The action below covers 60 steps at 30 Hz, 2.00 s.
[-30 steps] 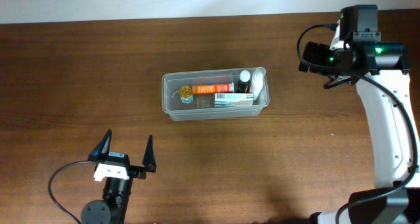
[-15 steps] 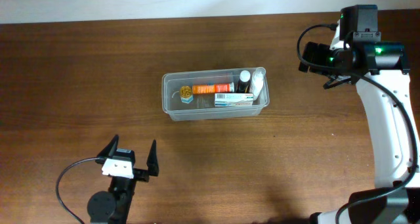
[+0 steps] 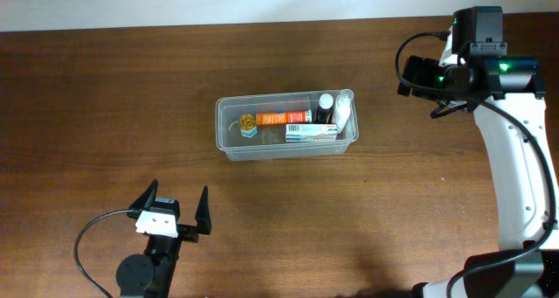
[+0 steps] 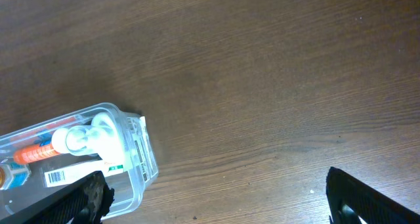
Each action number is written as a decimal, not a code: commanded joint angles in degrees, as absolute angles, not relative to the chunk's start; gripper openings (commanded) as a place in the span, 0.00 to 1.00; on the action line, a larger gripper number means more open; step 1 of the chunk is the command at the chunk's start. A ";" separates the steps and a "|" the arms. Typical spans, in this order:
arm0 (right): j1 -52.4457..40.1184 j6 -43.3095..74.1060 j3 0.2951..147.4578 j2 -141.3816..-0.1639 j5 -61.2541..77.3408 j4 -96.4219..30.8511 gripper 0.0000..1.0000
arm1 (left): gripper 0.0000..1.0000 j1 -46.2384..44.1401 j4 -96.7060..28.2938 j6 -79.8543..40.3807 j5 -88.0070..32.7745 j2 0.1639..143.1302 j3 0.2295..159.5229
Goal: Pack container
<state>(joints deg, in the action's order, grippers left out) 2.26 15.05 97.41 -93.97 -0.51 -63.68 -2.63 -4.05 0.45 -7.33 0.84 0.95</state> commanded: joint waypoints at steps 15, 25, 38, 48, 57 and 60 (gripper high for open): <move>2.28 15.51 97.67 -94.02 -0.49 -63.68 0.98 | 0.99 -2.35 -3.92 1.52 -7.75 0.30 0.51; 2.28 15.31 97.67 -94.00 -0.84 -63.88 0.98 | 0.99 -2.35 -3.92 1.54 -7.75 0.30 0.51; 0.69 10.22 97.67 -80.27 -0.84 -52.99 0.98 | 0.99 -2.35 -3.95 1.52 -7.75 0.30 0.51; 0.69 6.87 85.78 -62.94 -0.56 -31.18 0.98 | 1.00 -2.35 -3.95 1.54 -7.75 0.30 0.51; -2.42 6.90 46.37 -42.04 0.93 0.93 0.98 | 0.99 -2.35 -3.92 1.52 -7.75 0.30 0.51; -4.25 6.90 36.64 -36.23 1.89 3.42 0.98 | 1.00 -2.35 -3.95 1.54 -7.75 0.30 0.51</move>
<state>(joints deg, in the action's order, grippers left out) -2.26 7.27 44.88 -41.65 0.36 1.39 -2.63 -4.05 0.45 -7.31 0.84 0.95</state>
